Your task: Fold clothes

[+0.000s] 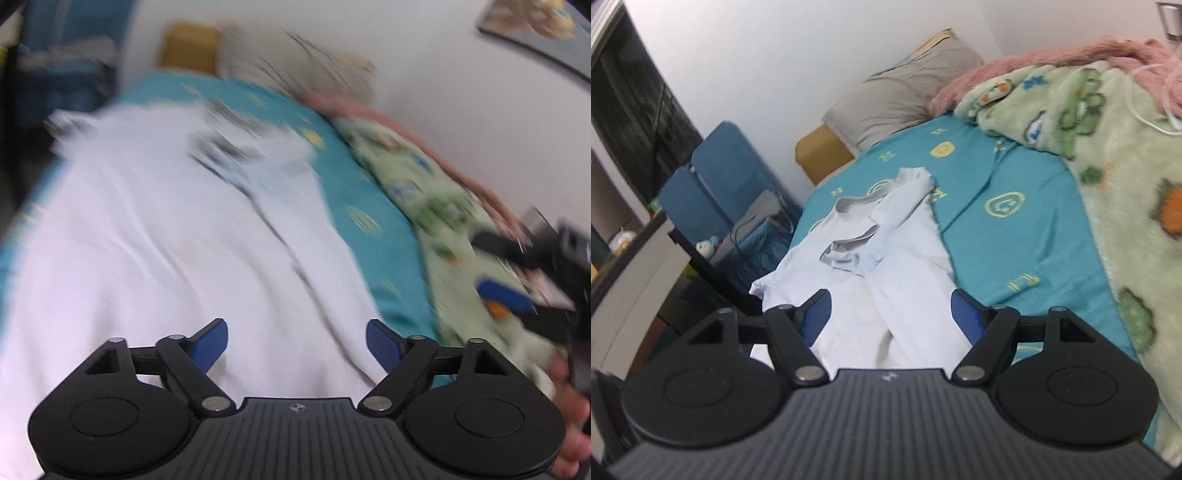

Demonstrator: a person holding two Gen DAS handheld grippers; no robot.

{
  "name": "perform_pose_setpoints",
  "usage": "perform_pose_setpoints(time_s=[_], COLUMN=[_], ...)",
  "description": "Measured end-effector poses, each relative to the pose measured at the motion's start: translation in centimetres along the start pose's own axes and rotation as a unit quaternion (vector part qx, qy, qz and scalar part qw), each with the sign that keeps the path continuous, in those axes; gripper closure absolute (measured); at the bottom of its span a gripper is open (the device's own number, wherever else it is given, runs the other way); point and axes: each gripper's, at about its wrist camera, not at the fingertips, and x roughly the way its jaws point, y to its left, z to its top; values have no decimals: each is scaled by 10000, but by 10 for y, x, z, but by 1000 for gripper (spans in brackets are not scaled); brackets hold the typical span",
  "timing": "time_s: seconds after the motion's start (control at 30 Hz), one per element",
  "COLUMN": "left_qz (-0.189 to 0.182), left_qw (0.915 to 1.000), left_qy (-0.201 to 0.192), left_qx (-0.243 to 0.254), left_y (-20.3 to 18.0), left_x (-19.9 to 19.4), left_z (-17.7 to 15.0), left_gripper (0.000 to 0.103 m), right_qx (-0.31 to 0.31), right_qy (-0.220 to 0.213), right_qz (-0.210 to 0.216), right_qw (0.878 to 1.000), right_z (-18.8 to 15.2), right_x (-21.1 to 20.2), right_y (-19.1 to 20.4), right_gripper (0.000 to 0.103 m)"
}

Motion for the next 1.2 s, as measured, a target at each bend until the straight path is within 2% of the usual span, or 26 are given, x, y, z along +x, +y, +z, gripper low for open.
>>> perform_pose_setpoints(time_s=[0.1,0.2,0.33,0.47,0.53,0.57,0.6,0.63,0.77,0.9,1.03,1.13,1.2], left_qz=[-445,-670,-581,-751,-733,-746,-788,-829,-994,-1305,-1503,-1471,-1247], left_qw=[9976,9933,9908,9840,9833,9834,9841,9848,9868,9872,9871,9875,9894], left_qy=[405,680,1020,1388,1343,1308,1258,1208,1006,669,505,471,486], left_qx=[340,648,676,823,986,1015,977,939,785,624,200,-301,-567], left_y=[-21,-31,-28,-27,-31,-32,-32,-32,-30,-29,-18,2,17], left_x=[20,35,57,74,74,73,69,66,52,20,-10,-29,-39], left_z=[-18,-30,-39,-45,-48,-47,-45,-43,-36,-24,-19,-22,-24], left_gripper=[42,55,56,61,63,73,91,97,101,101,101,102,102], right_qx=[117,283,446,572,612,627,641,656,690,675,658,652,682], right_qy=[-120,-210,-110,39,58,64,71,80,89,82,194,341,429], right_qz=[60,86,187,278,313,314,310,303,249,241,217,162,146], right_qw=[9998,9993,9988,9980,9976,9975,9974,9974,9973,9974,9974,9972,9966], right_z=[6,12,14,13,13,13,13,13,12,12,12,10,9], right_x=[-7,-9,-4,3,4,5,5,6,6,5,9,14,18], right_y=[-11,-21,-31,-34,-35,-36,-36,-37,-38,-39,-40,-42,-43], right_gripper=[29,29,29,29,29,29,29,29,29,29,29,29,29])
